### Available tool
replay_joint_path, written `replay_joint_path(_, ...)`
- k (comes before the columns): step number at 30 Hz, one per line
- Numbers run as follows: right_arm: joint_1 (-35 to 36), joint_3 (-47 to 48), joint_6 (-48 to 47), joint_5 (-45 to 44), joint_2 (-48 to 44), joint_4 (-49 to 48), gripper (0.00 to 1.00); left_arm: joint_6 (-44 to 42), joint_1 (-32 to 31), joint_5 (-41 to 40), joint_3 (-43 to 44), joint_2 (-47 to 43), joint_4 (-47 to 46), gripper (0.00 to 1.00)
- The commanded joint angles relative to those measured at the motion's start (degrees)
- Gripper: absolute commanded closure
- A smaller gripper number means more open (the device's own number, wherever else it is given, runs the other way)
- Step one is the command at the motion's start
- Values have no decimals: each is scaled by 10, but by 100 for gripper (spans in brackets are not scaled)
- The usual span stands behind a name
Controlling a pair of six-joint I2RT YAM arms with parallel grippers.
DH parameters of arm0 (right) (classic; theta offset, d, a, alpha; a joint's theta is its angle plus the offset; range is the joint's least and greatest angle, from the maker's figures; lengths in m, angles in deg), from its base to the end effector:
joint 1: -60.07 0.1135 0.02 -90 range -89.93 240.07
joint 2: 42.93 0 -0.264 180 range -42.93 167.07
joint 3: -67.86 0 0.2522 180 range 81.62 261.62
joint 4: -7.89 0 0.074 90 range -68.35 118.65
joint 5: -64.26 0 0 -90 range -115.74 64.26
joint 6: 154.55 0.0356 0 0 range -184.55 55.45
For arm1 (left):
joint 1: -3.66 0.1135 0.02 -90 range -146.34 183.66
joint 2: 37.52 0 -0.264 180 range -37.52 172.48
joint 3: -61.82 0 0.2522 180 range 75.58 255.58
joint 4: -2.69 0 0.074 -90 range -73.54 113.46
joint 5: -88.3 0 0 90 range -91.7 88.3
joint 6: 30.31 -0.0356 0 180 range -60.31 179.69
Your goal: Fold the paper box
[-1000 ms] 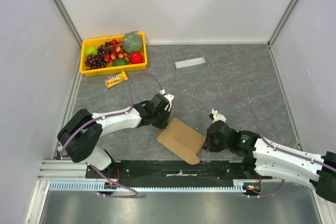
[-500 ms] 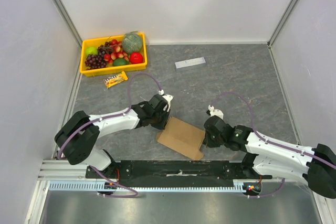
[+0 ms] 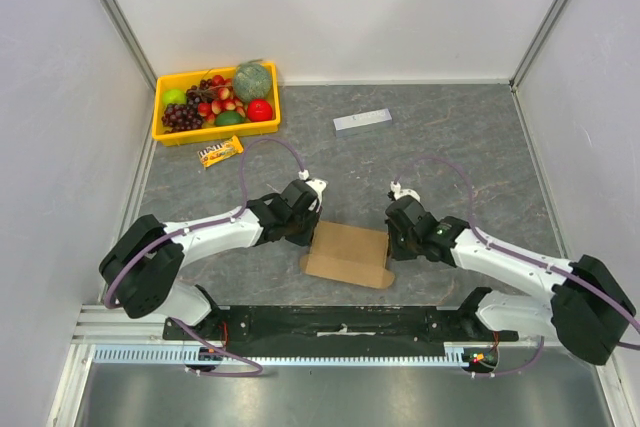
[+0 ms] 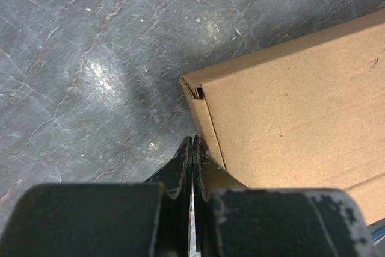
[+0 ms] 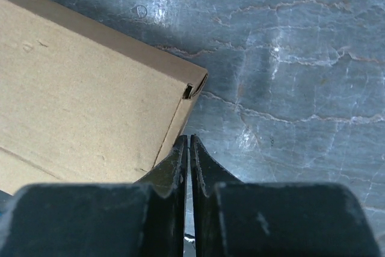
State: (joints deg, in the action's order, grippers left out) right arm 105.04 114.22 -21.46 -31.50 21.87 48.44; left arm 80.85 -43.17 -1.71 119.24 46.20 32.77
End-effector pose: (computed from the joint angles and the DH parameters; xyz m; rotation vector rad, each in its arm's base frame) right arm 0.1463 0.1411 0.1788 -0.0065 2.6541 0.4157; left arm 0.1901 -0.2027 0.1729 0.5820 2.5547 -0.4424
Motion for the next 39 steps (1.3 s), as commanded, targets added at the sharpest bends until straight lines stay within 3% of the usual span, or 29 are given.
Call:
replay_joint_path(1,-12,47,-43,26,31,-46,90,14,0,-17,10,-10,-8,98)
replay_joint_path(18,-103,140,-141,25,124,-49,91,-6,16,-61,91,48,10,98)
replay_joint_path(20,-128,140,-151,26,128,-49,84,-3,34,-61,95,52,15,98)
replay_joint_path(24,-182,127,-163,24,108,-42,58,15,61,-61,79,38,17,95)
replay_joint_path(28,-219,108,-169,21,70,-36,48,31,80,-60,53,1,16,89)
replay_joint_path(32,-222,106,-185,47,35,-40,52,46,83,-63,33,-45,19,87)
replay_joint_path(35,-221,102,-208,127,1,-74,59,57,82,-47,9,-100,0,91)
replay_joint_path(37,-223,99,-216,194,-16,-102,64,52,82,-12,-14,-146,-40,98)
replay_joint_path(39,-222,97,-213,266,-15,-136,69,41,82,53,-37,-185,-107,98)
